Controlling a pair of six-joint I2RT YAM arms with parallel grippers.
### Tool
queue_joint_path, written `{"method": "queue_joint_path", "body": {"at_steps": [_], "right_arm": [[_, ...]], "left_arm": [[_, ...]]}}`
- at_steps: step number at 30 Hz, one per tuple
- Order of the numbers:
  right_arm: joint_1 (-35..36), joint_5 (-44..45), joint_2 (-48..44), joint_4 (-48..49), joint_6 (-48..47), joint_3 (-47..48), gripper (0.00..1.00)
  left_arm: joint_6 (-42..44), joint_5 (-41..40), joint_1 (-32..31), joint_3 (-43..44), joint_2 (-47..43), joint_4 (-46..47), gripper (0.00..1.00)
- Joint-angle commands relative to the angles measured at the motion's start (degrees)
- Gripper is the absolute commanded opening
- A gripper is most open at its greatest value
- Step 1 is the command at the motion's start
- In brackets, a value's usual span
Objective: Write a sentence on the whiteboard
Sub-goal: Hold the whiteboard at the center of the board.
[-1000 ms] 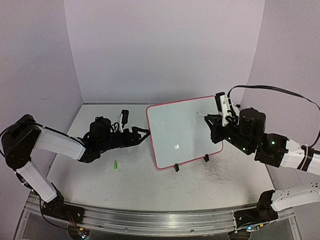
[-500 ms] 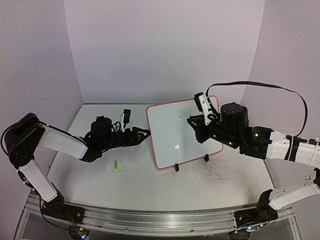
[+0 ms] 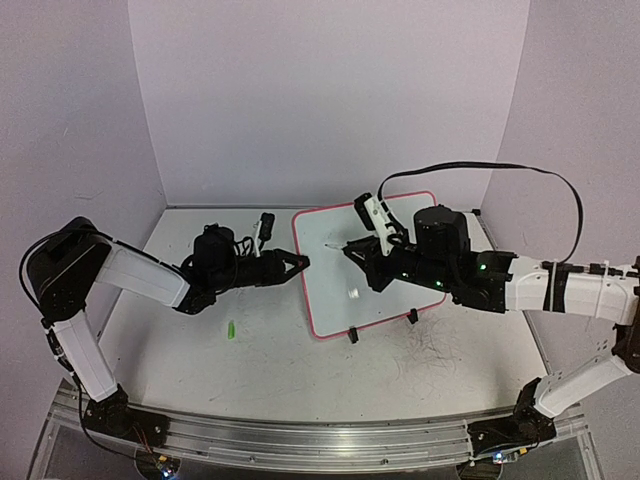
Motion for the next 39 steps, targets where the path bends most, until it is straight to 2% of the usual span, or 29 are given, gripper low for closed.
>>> {"method": "queue_joint_path", "body": {"at_steps": [1, 15, 20, 26, 31, 34, 39], "right_arm": [[0.3, -1.1, -0.2, 4.8, -0.6, 1.8, 0.0], [0.3, 0.7, -0.5, 7.2, -0.5, 0.9, 0.0], [0.3, 6.5, 0.2, 7.8, 0.8, 2.7, 0.0], [0.3, 6.3, 2.9, 6.8, 2.4, 5.1, 0.0], [0.3, 1.4, 4.0, 4.5, 2.2, 6.4, 0.0], [0.3, 0.7, 4.0, 4.5, 1.7, 5.9, 0.0], [0.3, -1.0, 3.9, 4.8, 0.9, 5.7, 0.0]], "left_arm": [[1.5, 2.5, 1.0, 1.9, -0.1, 3.6, 0.39], [2.2, 4.4, 1.2, 3.8, 2.7, 5.1, 0.26], [2.5, 3.9, 1.3, 3.2, 2.7, 5.2, 0.21], [3.4, 4.1, 1.3, 3.2, 2.7, 5.2, 0.15], [4.2, 4.4, 1.3, 3.3, 2.5, 5.1, 0.1], [4.4, 4.4, 1.3, 3.1, 2.5, 5.2, 0.09], [4.6, 4.3, 1.3, 1.9, 1.6, 5.1, 0.13]]}}
